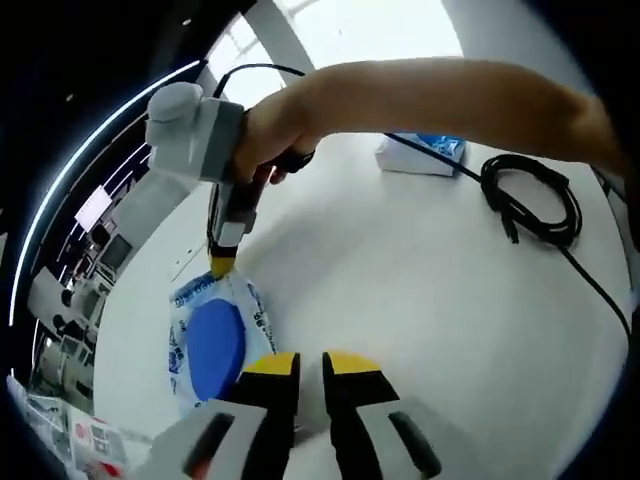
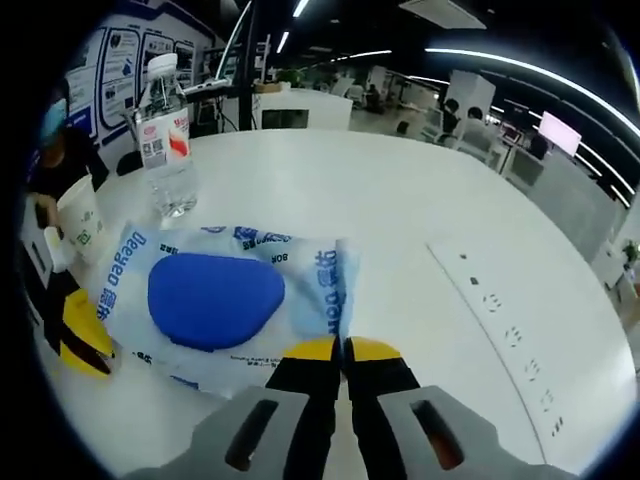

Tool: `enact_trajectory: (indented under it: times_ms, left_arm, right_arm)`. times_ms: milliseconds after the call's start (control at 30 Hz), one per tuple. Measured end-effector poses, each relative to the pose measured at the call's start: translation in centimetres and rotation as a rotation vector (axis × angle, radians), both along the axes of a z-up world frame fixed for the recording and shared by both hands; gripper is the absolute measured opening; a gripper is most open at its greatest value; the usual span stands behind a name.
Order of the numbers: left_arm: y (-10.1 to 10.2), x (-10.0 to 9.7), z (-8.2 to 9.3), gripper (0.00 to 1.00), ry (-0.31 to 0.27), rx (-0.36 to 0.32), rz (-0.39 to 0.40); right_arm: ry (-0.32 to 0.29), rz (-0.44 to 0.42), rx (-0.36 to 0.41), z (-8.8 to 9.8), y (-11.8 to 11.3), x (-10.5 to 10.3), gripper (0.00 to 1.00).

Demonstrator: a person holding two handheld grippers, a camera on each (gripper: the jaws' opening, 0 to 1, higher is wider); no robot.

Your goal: Arrange the tabletop items into an orderly group along one side of the table until the central work area is clear of visible clutter.

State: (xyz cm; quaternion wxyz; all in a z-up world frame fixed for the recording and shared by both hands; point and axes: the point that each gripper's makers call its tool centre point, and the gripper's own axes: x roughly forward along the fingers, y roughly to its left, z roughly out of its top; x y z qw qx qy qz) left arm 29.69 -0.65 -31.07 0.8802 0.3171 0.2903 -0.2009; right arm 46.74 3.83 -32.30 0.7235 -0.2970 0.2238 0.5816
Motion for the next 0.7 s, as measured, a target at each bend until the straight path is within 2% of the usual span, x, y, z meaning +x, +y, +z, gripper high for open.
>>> enact_trajectory:
  times_ms: [167,400,467,533,600,700]
  left_arm:
    - [1.2,1.0,1.0,0.16,-0.034,0.023,0.03]
    - [2.6,0.8,-0.5,0.18,0.007,0.1,0.083]
    - [2.8,0.7,-0.9,0.14,0.02,0.098,0.095]
    - [2.9,0.8,-0.5,0.1,0.014,0.09,0.101]
    - [3.3,0.8,-0.5,0.06,0.017,0.121,0.112]
    - [3.5,0.9,-0.2,0.0,0.008,0.11,0.122]
  right_arm:
    - [0.005,-0.002,0.002,-0.1,-0.1,-0.5,0.0]
    - [0.009,0.0,-0.006,-0.2,-0.1,-0.6,0.0]
    - [0.015,-0.002,-0.002,-0.2,-0.2,-0.7,0.0]
    - [0.021,-0.004,0.003,-0.3,-0.3,-0.8,0.0]
    - [0.024,-0.005,0.005,-0.2,-0.2,-0.8,0.0]
    - [0.028,-0.007,0.007,-0.2,-0.2,-0.7,0.0]
